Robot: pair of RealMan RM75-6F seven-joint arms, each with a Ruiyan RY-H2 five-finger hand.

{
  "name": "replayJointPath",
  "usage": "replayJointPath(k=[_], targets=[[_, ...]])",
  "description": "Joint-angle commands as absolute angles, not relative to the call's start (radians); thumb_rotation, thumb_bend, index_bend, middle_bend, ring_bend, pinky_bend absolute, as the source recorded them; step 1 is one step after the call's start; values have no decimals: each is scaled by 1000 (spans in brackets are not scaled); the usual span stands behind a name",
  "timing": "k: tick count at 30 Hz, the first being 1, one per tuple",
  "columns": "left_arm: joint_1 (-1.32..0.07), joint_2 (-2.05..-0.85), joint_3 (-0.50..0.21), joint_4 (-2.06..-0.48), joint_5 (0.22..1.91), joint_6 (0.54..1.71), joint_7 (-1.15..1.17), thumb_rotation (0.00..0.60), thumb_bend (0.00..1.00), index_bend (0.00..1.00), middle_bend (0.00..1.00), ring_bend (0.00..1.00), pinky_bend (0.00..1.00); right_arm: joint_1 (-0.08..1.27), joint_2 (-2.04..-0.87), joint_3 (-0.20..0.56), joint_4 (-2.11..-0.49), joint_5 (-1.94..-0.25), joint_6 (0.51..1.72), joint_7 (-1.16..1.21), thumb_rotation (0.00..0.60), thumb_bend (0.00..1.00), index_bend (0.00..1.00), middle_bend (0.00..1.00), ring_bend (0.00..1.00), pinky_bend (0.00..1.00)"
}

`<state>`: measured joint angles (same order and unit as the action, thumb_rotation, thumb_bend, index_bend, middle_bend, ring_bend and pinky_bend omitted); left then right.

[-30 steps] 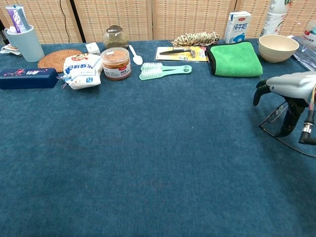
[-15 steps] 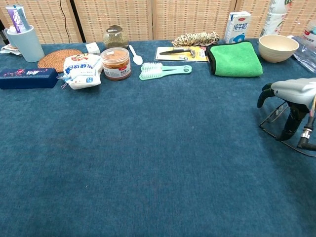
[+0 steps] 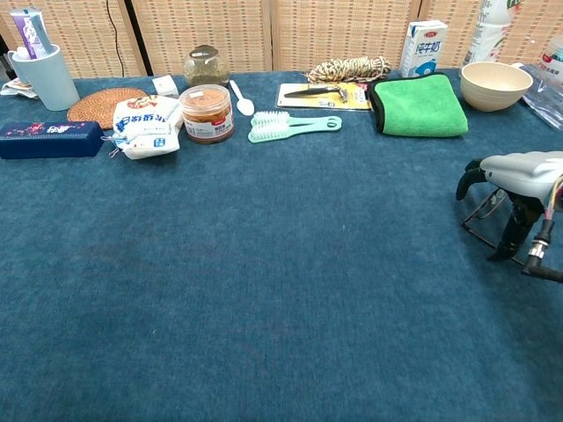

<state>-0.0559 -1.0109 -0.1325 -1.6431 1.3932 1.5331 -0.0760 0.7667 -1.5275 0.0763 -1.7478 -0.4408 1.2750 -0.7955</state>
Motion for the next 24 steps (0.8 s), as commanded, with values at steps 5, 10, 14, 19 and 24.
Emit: replayJointPath(k=[5, 10, 14, 19, 24], targets=[[-56, -1010, -132, -1643, 1393, 1534, -75, 592, 378, 201, 91, 22, 0, 753, -1537, 89, -1722, -441, 1275, -799, 600, 191, 194, 0, 0, 0], [-60, -1014, -132, -1644, 1393, 1529, -73, 592, 377, 201, 91, 21, 0, 744, -1528, 95, -1722, -437, 1281, -810, 600, 192, 195, 0, 0, 0], [-64, -1016, -133, -1645, 1395, 1527, -69, 590, 376, 201, 91, 21, 0, 737, -1522, 101, -1722, -429, 1284, -818, 600, 191, 201, 0, 0, 0], [-67, -1019, -133, -1646, 1396, 1526, -67, 592, 377, 201, 91, 21, 0, 728, -1516, 106, -1725, -424, 1285, -825, 600, 191, 210, 0, 0, 0], [-66, -1019, -132, -1646, 1396, 1526, -67, 592, 377, 201, 91, 21, 0, 722, -1511, 107, -1727, -424, 1279, -826, 600, 191, 237, 0, 0, 0]])
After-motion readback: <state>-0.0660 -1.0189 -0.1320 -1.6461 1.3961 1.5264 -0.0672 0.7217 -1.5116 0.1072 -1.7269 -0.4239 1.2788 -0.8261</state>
